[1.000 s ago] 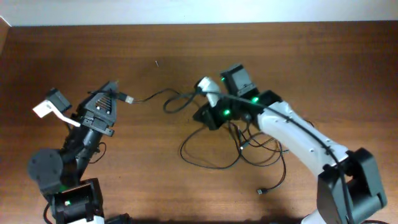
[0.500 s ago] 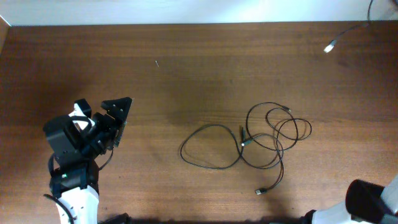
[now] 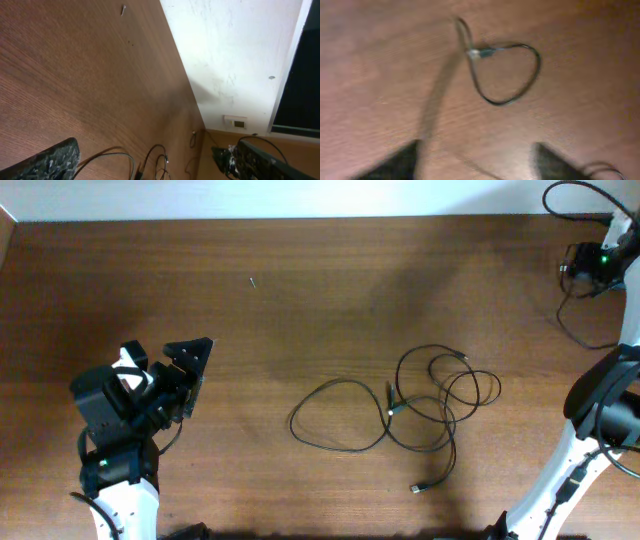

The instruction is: Untangle cables

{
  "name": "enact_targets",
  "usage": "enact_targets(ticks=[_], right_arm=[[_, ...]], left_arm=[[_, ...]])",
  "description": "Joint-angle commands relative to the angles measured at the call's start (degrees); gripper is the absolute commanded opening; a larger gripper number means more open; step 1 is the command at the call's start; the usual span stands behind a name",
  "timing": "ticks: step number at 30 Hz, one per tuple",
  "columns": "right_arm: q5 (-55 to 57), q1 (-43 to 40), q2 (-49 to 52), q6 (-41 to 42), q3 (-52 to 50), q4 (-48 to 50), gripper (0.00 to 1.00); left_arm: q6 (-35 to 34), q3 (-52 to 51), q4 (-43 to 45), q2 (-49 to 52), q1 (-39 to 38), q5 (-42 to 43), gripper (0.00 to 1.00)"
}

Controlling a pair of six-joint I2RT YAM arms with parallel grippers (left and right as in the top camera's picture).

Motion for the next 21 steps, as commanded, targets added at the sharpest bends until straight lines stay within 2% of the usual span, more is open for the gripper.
enact_targets(ticks=[1,4,6,10,11,12,15,18,21], right_arm=[[4.2,-0.2,-4.1,6.7,6.7,-3.6,0.98],[3.5,2.3,-11.4,11.6,15.2,-10.0,0.98],[-1.1,5.9,-16.3,11.6,15.8,-17.6,0.98],[-1.9,16.2,-18.2,17.0,15.8,-42.1,0.99],[-3.7,18.6,-18.6,17.6,15.1,-43.4,0.99],[-10.1,22.1,-19.0,17.7,14.3,-43.4,0.99],[-11.4,29.7,-19.0,22.3,11.1,-43.4,0.99],[-6.7,39.0,-27.4,24.8,-3.1,-43.4,0.99],[2.0,45.7,-47.7,38.9,-24.9,-43.2,0.98]], left_arm=[[0.9,0.0,0.1,0.1,0.2,0.2,0.99],[0.9,0.0,0.1,0.1,0.2,0.2,0.99],[0.9,0.0,0.0,0.1,0.2,0.2,0.99],[0.9,0.0,0.0,0.1,0.2,0.2,0.99],[0.9,0.0,0.0,0.1,0.2,0.2,0.99],[0.9,-0.1,0.0,0.1,0.2,0.2,0.99],[0.9,0.0,0.1,0.1,0.2,0.2,0.99],[0.9,0.0,0.0,0.1,0.2,0.2,0.99],[0.9,0.0,0.0,0.1,0.2,0.2,0.99]])
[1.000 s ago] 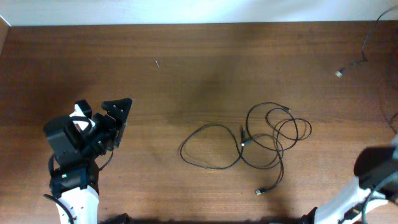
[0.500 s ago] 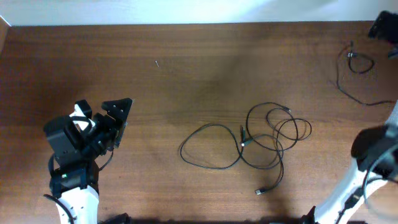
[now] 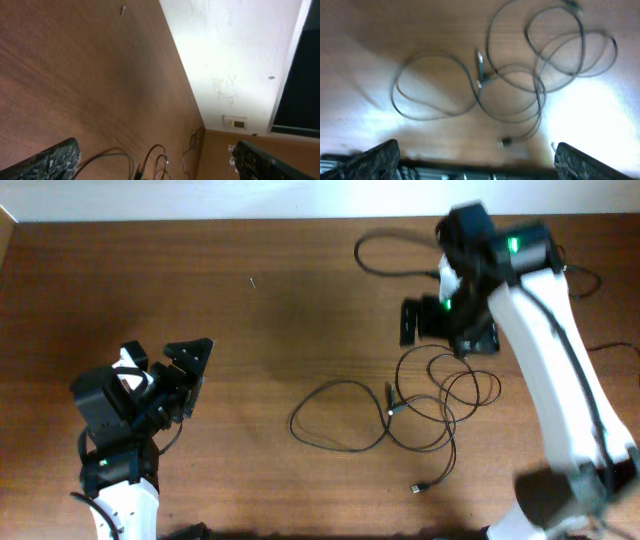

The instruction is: Untangle cables

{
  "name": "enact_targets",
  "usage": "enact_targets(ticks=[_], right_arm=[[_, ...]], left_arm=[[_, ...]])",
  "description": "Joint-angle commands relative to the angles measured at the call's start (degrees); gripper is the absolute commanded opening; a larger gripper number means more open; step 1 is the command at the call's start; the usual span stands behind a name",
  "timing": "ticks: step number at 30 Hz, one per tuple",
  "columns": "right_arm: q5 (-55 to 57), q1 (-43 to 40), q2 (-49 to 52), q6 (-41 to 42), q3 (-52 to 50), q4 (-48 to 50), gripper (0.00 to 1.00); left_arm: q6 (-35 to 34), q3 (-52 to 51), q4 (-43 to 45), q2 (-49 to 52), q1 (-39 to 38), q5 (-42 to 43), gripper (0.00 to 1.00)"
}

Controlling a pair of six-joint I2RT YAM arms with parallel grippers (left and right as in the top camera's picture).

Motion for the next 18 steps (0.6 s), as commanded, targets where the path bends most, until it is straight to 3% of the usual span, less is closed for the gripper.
enact_targets(ticks=[1,2,4,7,8,11,12,13,15,17,18], right_arm=[[7.2,5.2,-19.5,13.8,-15.8,0.6,0.98],[7.2,7.1,-26.7,19.7,-25.2,3.8,0.98],[6.3,8.1,-33.5,22.2,-36.7,10.9,0.98],[6.8,8.1,-34.5,22.2,-51.3,26.2,0.95],[8.9,8.0,-32.3,22.2,-55.7,30.4,0.80],[9.3,7.9,-23.1,22.6,-59.2,37.8,0.68],[7.2,7.9,-20.0,26.8,-59.2,37.8,0.54],[4.6,7.9,-16.7,33.4,-59.2,37.8,0.50],[-0.2,8.0,-7.8,44.2,-59.2,38.3,0.69],[-5.8,8.0,-1.1,42.1,-59.2,44.8,0.70],[-8.7,8.0,1.0,39.2,-59.2,49.1,0.76]], left_arm=[[0.9,0.0,-0.2,0.1,0.2,0.2,0.99],[0.9,-0.1,-0.2,0.1,0.2,0.2,0.99],[0.9,0.0,-0.2,0.1,0.2,0.2,0.99],[0.9,0.0,-0.2,0.1,0.2,0.2,0.99],[0.9,0.0,-0.2,0.1,0.2,0.2,0.99],[0.9,0.0,-0.2,0.1,0.2,0.2,0.99],[0.9,0.0,-0.2,0.1,0.2,0.2,0.99],[0.9,0.0,-0.2,0.1,0.2,0.2,0.99],[0.9,0.0,-0.2,0.1,0.2,0.2,0.99],[0.9,-0.1,-0.2,0.1,0.2,0.2,0.99],[0.9,0.0,-0.2,0.1,0.2,0.2,0.99]])
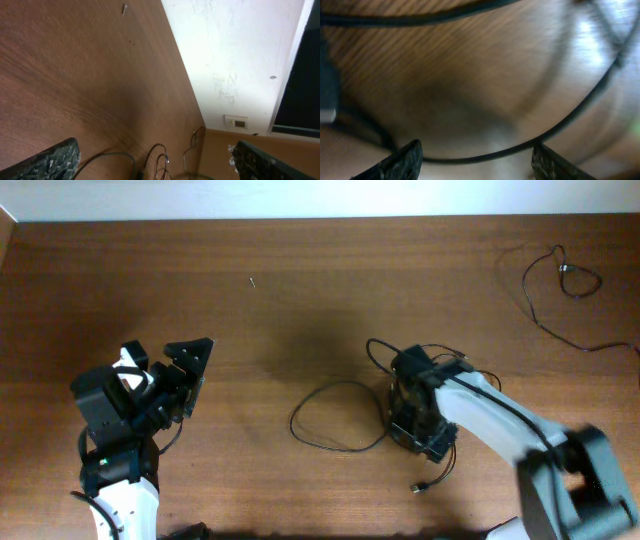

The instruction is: Untangle cables

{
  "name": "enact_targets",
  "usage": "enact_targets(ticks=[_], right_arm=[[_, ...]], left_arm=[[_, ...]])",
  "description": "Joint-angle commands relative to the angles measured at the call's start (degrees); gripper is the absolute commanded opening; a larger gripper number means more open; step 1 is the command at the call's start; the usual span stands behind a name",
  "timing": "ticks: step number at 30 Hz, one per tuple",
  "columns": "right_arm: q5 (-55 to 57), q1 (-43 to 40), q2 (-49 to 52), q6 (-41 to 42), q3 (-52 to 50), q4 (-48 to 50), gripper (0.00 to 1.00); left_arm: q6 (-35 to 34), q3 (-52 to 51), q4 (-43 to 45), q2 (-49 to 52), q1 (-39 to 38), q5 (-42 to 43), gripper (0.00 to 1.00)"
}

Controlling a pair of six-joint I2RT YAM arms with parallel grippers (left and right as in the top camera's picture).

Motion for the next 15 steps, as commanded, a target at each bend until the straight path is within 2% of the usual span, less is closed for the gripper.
enact_targets(ticks=[1,4,5,8,9,11,14,15], right_arm=[[-7.6,0.5,3.3,-1.9,-0.2,6.6,0.77],[-6.5,1.5,2.6,-7.6,-0.1,10.2,0.85],[-5.0,1.5,1.5,-9.5,-0.1,9.9,0.90],[-0.2,1.5,-5.5,-10.5,0.0,8.5,0.93],[-0.2,1.9,-8.7,-14.1,0.0,9.5,0.93],[3.4,5.8,-10.4,-21.5,0.0,11.1,0.92],[17.0,15.3,-5.6,-21.4,0.0,13.7,0.98],[19.1,16.0,-3.9,-21.0,0.0,13.9,0.98]], left_arm=[[0.7,0.0,0.1,-0.2,0.2,0.2,0.99],[0.7,0.0,0.1,-0.2,0.2,0.2,0.99],[0.7,0.0,0.1,-0.2,0.2,0.2,0.99],[0.7,0.0,0.1,-0.2,0.2,0.2,0.99],[0.7,0.0,0.1,-0.2,0.2,0.2,0.99],[0.7,0.0,0.1,-0.2,0.2,0.2,0.99],[0.7,0.0,0.1,-0.2,0.2,0.2,0.99],[0.7,0.0,0.1,-0.2,0.2,0.2,0.99]])
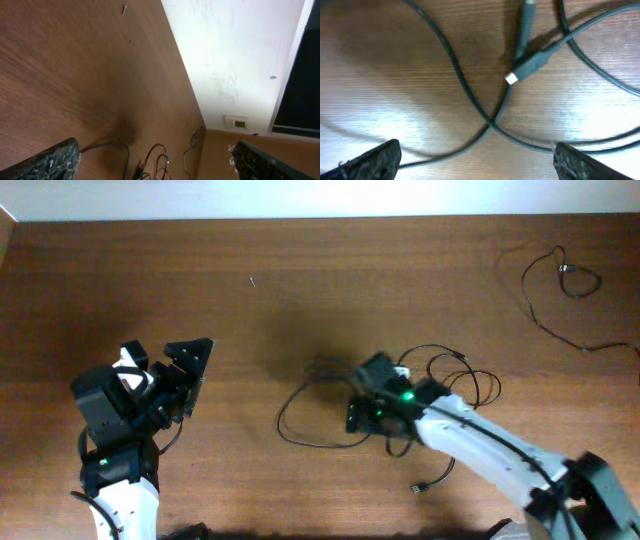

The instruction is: Untangle cables

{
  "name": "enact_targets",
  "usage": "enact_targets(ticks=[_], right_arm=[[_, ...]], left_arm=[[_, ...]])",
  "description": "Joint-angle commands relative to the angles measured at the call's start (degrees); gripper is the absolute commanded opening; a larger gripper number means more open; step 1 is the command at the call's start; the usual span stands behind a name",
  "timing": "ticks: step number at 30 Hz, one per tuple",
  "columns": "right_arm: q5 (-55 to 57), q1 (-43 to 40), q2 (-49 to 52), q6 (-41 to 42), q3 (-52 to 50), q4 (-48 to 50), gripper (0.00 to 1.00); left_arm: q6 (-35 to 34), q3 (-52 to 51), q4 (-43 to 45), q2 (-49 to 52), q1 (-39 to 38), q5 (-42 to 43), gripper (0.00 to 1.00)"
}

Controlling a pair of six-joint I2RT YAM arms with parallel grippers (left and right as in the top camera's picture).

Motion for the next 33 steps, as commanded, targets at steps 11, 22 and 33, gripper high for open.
enact_targets(ticks=[11,22,33], right_arm=[[1.2,2.7,8.4,-1.0,-0.3,2.4,0.75],[-6.8,-3.0,13.1,-4.3,5.0,1.8,0.04],[-3.3,-6.5,-1.7,-25.2,47.2,-25.6,0.04]], left_arm=[[0.7,0.0,0.1,-0.2,0.2,0.2,0.99],[0.7,0.0,0.1,-0.2,0.2,0.2,0.99],[0.7,0.0,0.1,-0.2,0.2,0.2,0.99]])
